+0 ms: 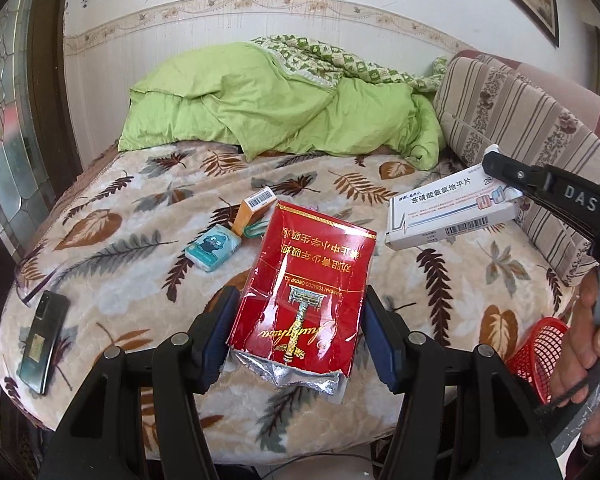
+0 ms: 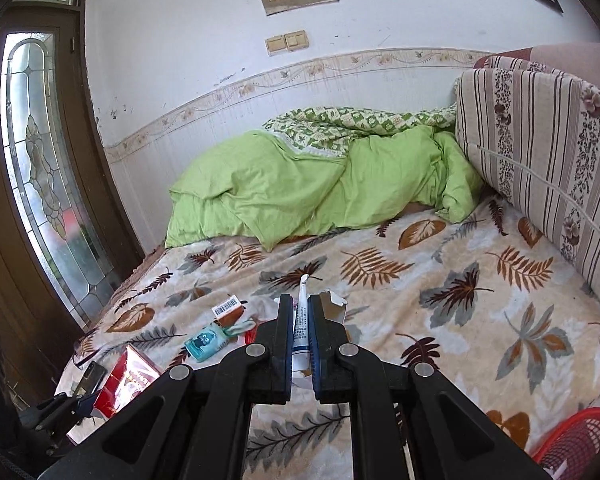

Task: Collect trash
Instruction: 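Carry the red pack and white tube to the red wastebasket and release both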

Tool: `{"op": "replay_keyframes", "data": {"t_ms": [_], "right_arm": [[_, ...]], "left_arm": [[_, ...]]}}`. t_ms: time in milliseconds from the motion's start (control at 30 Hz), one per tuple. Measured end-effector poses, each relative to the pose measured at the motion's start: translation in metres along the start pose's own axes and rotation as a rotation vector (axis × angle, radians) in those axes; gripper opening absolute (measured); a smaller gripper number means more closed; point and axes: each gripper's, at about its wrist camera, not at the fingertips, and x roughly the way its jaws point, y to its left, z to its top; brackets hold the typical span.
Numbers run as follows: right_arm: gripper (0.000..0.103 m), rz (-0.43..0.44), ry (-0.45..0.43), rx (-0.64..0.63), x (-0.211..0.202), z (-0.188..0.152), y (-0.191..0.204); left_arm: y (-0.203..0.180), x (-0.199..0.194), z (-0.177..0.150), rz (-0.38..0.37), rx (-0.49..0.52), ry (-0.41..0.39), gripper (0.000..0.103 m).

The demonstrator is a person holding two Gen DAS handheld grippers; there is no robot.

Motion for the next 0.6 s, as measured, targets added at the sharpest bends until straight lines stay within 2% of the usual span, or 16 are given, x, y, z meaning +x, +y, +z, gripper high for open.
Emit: {"op": "replay_keyframes", "data": {"t_ms": [167,433,600], "right_arm": [[0.007,-0.007,0.001,0.035,-0.01,0.011,-0.002],[0.007,-0.02,-0.025,0.019,-0.033,0.019,0.005],[0.007,-0.034,-0.024,0.004,-0.039,0.021,0.01]], "left_arm": [[-0.004,-0.017,0.001,-0.012,0.012,0.004,0.059],[-0.01,-0.045,0.0,-0.013,0.026,-0.018,0.059],[-0.006,-0.056,0.003,-0.023,0.0,-0.028,0.059]]}}
